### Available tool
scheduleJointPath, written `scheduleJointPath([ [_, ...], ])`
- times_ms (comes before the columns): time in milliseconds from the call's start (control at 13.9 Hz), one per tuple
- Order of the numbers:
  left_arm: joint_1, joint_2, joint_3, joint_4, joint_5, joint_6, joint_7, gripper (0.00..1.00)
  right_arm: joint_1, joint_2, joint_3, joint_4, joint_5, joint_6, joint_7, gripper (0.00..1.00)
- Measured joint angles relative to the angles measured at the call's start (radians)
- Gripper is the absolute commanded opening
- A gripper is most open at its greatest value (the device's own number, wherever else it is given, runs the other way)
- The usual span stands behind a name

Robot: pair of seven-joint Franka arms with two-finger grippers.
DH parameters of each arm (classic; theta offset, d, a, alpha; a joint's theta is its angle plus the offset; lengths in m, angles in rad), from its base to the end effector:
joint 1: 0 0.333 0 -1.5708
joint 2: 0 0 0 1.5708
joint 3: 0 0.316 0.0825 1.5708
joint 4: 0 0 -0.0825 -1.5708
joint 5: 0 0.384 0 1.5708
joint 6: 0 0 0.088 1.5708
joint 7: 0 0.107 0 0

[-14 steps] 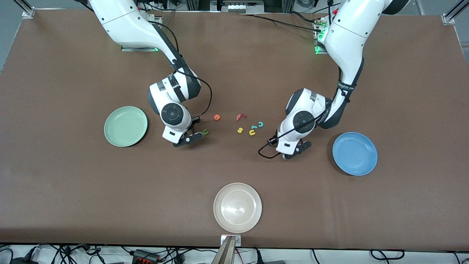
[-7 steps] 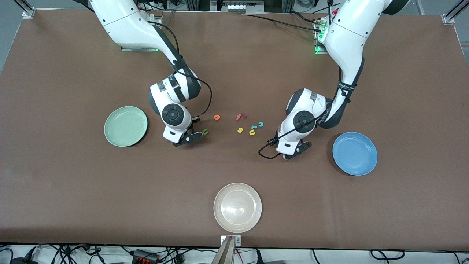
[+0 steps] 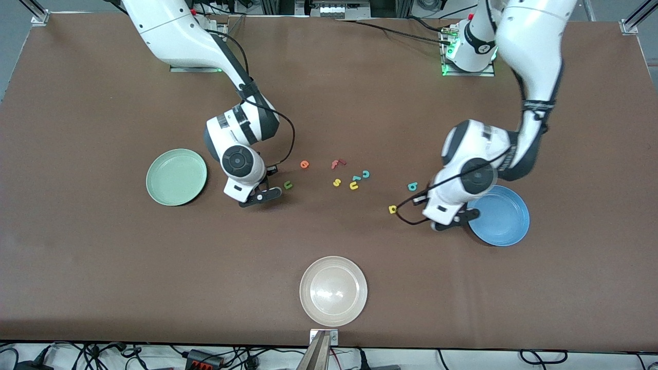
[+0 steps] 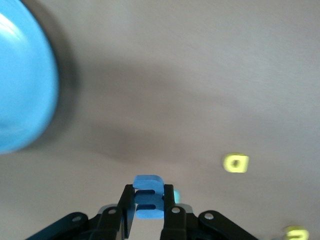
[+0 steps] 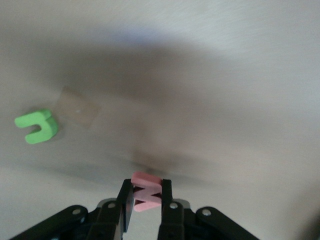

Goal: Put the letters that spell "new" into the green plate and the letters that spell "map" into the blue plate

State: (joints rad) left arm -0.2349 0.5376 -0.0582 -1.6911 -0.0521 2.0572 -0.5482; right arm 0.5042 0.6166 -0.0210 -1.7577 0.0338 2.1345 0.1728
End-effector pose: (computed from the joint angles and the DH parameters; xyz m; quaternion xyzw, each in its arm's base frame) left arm 0.6278 -0.1886 0.2729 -0.9853 -0.1434 0.0930 0.0010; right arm 0.5622 0.2976 0.1992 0.9823 0.1441 -0.1153 0.0320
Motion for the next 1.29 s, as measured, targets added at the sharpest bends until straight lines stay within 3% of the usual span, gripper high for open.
scheduleJointPath([
  [359, 0.188, 0.012, 0.005, -0.025, 0.007, -0.020, 0.368, 0.05, -0.220, -0.117, -0.011, 0.001, -0.001, -0.155, -0.008, 0.04],
  [575, 0.231, 0.049, 0.005, -0.031, 0.094, -0.002, 0.450, 0.11, -0.308, -0.124, -0.016, -0.047, -0.001, -0.180, -0.014, 0.05],
  [647, 0.231, 0.060, 0.003, -0.032, 0.110, 0.006, 0.454, 0.44, -0.324, -0.122, -0.017, -0.069, -0.002, -0.178, -0.015, 0.07],
  [790, 0.225, 0.074, -0.003, -0.033, 0.120, 0.015, 0.454, 1.00, -0.348, -0.114, -0.019, -0.101, -0.002, -0.173, -0.019, 0.07],
  [934, 0.220, 0.074, -0.011, -0.030, 0.122, 0.019, 0.455, 1.00, -0.362, -0.101, -0.019, -0.126, -0.002, -0.145, -0.019, 0.10],
  [1006, 0.219, 0.072, -0.017, -0.026, 0.122, 0.019, 0.456, 1.00, -0.366, -0.095, -0.019, -0.140, -0.002, -0.119, -0.019, 0.27],
  [1078, 0.218, 0.068, -0.026, -0.021, 0.122, 0.019, 0.456, 1.00, -0.368, -0.088, -0.019, -0.153, -0.002, -0.096, -0.019, 0.84],
  [1149, 0.218, 0.061, -0.043, -0.018, 0.122, 0.018, 0.456, 1.00, -0.368, -0.084, -0.019, -0.157, -0.002, -0.085, -0.018, 1.00],
  [1293, 0.215, 0.046, -0.099, -0.016, 0.122, 0.013, 0.455, 1.00, -0.368, -0.092, -0.018, -0.146, -0.002, -0.073, -0.016, 1.00],
])
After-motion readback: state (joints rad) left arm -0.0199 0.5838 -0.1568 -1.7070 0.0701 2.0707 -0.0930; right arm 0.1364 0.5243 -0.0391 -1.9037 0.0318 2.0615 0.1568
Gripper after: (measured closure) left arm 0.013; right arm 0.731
